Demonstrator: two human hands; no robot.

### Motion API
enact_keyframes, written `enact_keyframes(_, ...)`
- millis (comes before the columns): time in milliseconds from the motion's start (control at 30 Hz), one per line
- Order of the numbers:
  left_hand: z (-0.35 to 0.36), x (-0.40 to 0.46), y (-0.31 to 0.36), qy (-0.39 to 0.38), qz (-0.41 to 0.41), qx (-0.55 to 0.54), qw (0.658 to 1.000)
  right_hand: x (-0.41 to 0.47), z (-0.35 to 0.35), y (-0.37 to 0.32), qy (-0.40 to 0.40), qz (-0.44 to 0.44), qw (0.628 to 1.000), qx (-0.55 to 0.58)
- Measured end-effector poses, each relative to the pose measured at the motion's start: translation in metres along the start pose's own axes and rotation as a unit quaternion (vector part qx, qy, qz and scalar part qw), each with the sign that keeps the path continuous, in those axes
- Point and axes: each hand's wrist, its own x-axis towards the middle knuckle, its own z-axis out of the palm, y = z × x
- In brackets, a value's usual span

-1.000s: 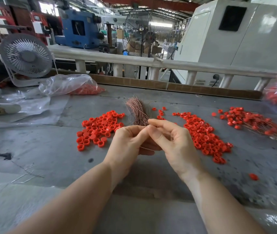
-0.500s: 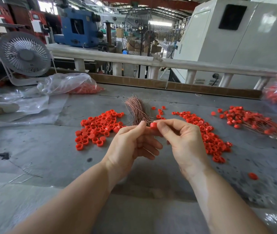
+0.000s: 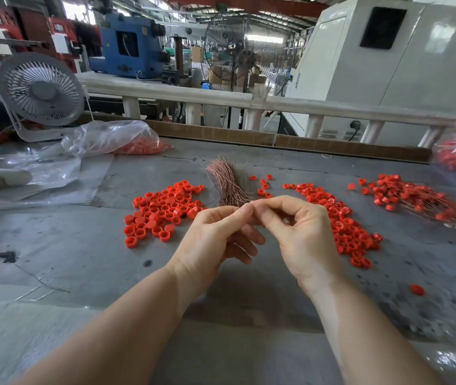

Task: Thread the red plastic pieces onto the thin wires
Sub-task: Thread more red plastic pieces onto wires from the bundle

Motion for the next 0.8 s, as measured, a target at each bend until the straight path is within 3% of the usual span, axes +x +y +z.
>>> enact_keyframes(200, -0.0013, 0.0013, -0.0009, 0.054, 0.01, -0.002, 0.999, -0.0008, 0.0015, -0.001, 0.008, -0.031, 0.995, -0.097)
enact_keyframes(433, -0.0025, 0.0027, 0.0006, 0.114, 0.013, -0.006, 0.993, 0.0005, 0.0, 0.0009, -0.003, -0.003, 0.993, -0.122)
enact_keyframes(700, -0.0051, 0.005, -0.0012, 0.145, -0.017, -0.007, 0.989, 0.0011, -0.0017, 0.0064, -0.043, 0.098, 0.991, -0.083)
enact_keyframes(800, -0.0045, 0.0049, -0.0021, 0.134, -0.023, 0.005, 0.991, 0.0017, -0.0032, 0.0056, -0.009, 0.129, 0.992, -0.006)
